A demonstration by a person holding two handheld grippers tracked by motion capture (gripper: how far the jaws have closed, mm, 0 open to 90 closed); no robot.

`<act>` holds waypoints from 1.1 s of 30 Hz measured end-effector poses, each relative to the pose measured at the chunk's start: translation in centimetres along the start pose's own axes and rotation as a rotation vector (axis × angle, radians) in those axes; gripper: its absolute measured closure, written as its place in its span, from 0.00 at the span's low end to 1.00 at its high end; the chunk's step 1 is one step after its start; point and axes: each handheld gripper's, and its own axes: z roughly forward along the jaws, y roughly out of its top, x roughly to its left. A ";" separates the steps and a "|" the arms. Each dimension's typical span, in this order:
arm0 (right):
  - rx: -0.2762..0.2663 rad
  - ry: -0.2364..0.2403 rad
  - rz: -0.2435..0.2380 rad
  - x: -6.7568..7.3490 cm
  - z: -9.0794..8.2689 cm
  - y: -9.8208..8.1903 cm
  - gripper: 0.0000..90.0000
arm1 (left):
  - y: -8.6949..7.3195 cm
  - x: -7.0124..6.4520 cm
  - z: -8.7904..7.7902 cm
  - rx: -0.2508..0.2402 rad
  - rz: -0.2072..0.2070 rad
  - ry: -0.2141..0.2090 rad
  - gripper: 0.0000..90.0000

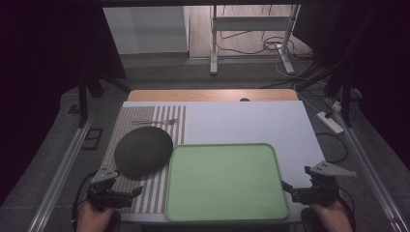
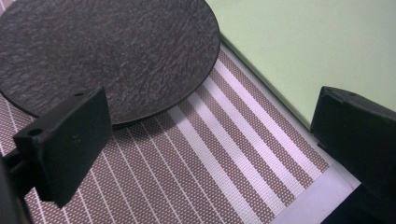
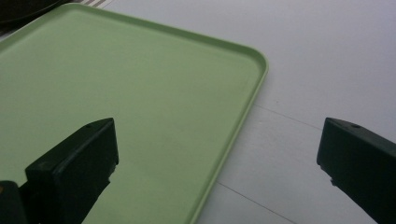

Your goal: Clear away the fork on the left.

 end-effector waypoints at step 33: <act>0.056 0.031 -0.032 0.2 0.6 0.2 0.00 | 0.8 0.4 0.6 0.023 -0.006 -0.105 0.00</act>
